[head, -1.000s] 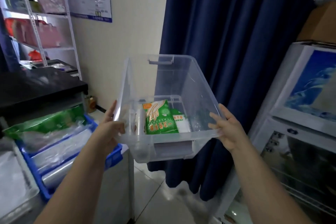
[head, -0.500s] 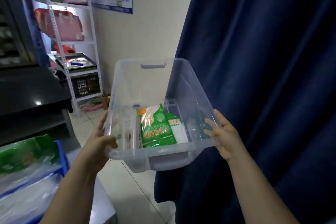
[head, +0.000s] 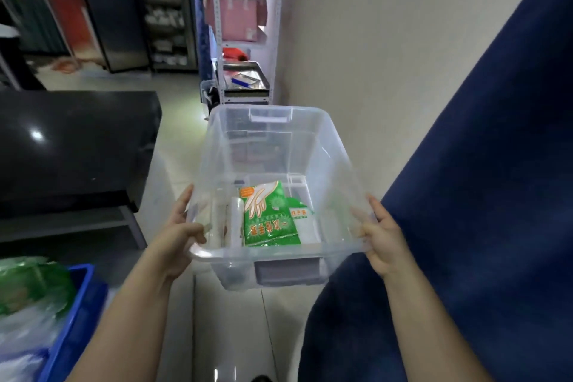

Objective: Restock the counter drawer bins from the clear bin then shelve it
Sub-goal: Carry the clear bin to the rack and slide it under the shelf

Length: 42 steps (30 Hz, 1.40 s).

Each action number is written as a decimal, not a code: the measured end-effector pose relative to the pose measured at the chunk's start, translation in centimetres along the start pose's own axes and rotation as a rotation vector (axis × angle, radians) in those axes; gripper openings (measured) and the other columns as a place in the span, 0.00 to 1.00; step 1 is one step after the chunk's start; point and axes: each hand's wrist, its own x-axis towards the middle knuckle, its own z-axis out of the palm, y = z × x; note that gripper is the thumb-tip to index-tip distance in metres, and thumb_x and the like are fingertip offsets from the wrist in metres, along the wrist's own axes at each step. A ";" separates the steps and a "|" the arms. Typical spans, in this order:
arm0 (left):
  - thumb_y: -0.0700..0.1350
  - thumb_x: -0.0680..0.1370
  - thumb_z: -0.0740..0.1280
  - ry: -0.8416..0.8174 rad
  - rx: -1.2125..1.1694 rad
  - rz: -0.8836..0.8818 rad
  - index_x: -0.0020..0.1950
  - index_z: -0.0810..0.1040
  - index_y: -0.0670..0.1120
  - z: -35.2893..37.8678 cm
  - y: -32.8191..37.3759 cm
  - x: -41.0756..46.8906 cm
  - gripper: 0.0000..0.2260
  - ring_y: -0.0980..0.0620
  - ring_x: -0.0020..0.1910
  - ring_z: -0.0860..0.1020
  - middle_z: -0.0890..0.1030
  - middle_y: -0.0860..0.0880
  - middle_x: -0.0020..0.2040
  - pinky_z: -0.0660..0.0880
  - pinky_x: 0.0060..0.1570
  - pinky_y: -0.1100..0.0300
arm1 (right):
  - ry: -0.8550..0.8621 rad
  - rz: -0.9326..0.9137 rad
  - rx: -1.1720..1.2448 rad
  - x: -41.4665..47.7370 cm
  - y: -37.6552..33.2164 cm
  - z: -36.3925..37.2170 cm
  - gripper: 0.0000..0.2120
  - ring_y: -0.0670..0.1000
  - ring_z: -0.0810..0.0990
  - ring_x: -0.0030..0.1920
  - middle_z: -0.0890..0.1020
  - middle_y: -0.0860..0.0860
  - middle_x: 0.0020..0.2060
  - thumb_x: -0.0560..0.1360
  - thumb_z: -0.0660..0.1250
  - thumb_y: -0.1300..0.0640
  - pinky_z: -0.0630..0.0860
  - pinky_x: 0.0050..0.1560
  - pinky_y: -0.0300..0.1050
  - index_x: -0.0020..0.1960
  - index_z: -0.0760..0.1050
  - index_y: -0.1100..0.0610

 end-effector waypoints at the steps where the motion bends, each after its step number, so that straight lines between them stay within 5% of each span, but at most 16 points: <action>1: 0.21 0.67 0.50 0.017 -0.009 0.009 0.72 0.64 0.61 0.2 0.4 2.5 0.44 0.43 0.54 0.76 0.70 0.51 0.64 0.72 0.46 0.53 | -0.029 0.005 -0.005 2.8 0.0 0.6 0.27 0.54 0.80 0.50 0.81 0.53 0.56 0.72 0.57 0.77 0.77 0.44 0.46 0.60 0.76 0.50; 5: 0.20 0.65 0.48 0.058 -0.023 0.037 0.74 0.63 0.56 0.9 1.8 12.2 0.45 0.37 0.62 0.73 0.70 0.45 0.68 0.71 0.46 0.54 | -0.141 -0.033 -0.099 13.2 -1.1 3.4 0.20 0.57 0.74 0.45 0.79 0.54 0.50 0.75 0.60 0.68 0.71 0.38 0.47 0.60 0.77 0.49; 8: 0.20 0.63 0.49 0.047 -0.006 0.075 0.72 0.67 0.54 1.3 3.6 18.4 0.44 0.39 0.61 0.74 0.74 0.43 0.66 0.71 0.47 0.50 | -0.132 -0.017 -0.106 20.2 -2.3 5.1 0.31 0.53 0.77 0.42 0.82 0.51 0.51 0.70 0.56 0.74 0.72 0.37 0.44 0.61 0.76 0.46; 12: 0.23 0.60 0.52 0.018 0.056 0.127 0.67 0.71 0.54 1.7 6.2 26.0 0.42 0.47 0.50 0.80 0.79 0.47 0.57 0.73 0.38 0.57 | -0.175 0.008 -0.120 28.7 -3.5 7.6 0.32 0.55 0.77 0.41 0.82 0.53 0.50 0.69 0.55 0.75 0.71 0.37 0.45 0.62 0.76 0.46; 16: 0.30 0.52 0.57 0.016 0.036 0.151 0.65 0.73 0.54 1.5 8.1 33.6 0.43 0.46 0.43 0.81 0.80 0.46 0.52 0.75 0.32 0.60 | -0.249 0.031 -0.108 37.7 -4.3 11.0 0.34 0.53 0.80 0.42 0.83 0.54 0.50 0.66 0.51 0.77 0.74 0.34 0.38 0.60 0.77 0.49; 20: 0.30 0.51 0.57 0.138 -0.005 0.134 0.72 0.66 0.52 0.2 9.7 42.4 0.47 0.46 0.40 0.81 0.78 0.45 0.57 0.76 0.31 0.62 | -0.355 0.015 -0.080 47.9 -4.4 15.7 0.30 0.46 0.79 0.33 0.83 0.50 0.43 0.69 0.52 0.78 0.73 0.27 0.35 0.52 0.80 0.49; 24: 0.28 0.56 0.57 0.280 -0.066 0.144 0.63 0.74 0.61 -0.8 12.4 50.7 0.42 0.54 0.34 0.79 0.80 0.54 0.54 0.73 0.28 0.65 | -0.423 0.062 -0.014 58.9 -4.7 20.9 0.23 0.47 0.81 0.35 0.83 0.50 0.46 0.75 0.58 0.75 0.77 0.30 0.39 0.56 0.77 0.51; 27: 0.27 0.56 0.56 0.381 -0.165 0.181 0.57 0.77 0.63 -1.9 14.9 55.9 0.40 0.54 0.33 0.81 0.83 0.55 0.50 0.75 0.27 0.66 | -0.495 0.106 -0.012 66.5 -5.2 25.9 0.28 0.50 0.82 0.40 0.81 0.53 0.53 0.72 0.56 0.78 0.78 0.33 0.41 0.66 0.72 0.56; 30: 0.26 0.57 0.54 0.491 -0.194 0.175 0.66 0.72 0.59 -4.4 17.2 60.5 0.44 0.49 0.43 0.78 0.79 0.52 0.56 0.77 0.31 0.63 | -0.530 0.149 -0.008 72.6 -4.9 31.6 0.28 0.54 0.79 0.49 0.79 0.54 0.61 0.75 0.59 0.75 0.79 0.41 0.46 0.71 0.66 0.55; 35: 0.21 0.64 0.47 0.614 -0.230 0.185 0.71 0.68 0.54 -11.2 20.6 67.9 0.43 0.51 0.34 0.76 0.74 0.46 0.63 0.69 0.43 0.56 | -0.627 0.237 -0.047 80.7 -3.0 42.3 0.30 0.62 0.76 0.60 0.80 0.55 0.60 0.73 0.61 0.74 0.69 0.62 0.67 0.69 0.70 0.50; 37: 0.21 0.65 0.47 0.630 -0.247 0.182 0.72 0.67 0.53 -14.5 22.5 71.1 0.42 0.55 0.24 0.75 0.73 0.45 0.63 0.69 0.42 0.56 | -0.643 0.247 -0.053 83.7 -2.0 47.4 0.30 0.64 0.76 0.61 0.80 0.55 0.61 0.74 0.59 0.75 0.66 0.63 0.68 0.69 0.71 0.50; 42: 0.21 0.65 0.45 0.668 -0.274 0.213 0.70 0.67 0.52 -23.1 28.6 80.0 0.41 0.57 0.24 0.77 0.73 0.44 0.63 0.70 0.45 0.55 | -0.704 0.237 -0.081 91.0 -0.2 60.9 0.32 0.60 0.77 0.61 0.77 0.55 0.64 0.73 0.57 0.75 0.71 0.62 0.64 0.71 0.67 0.49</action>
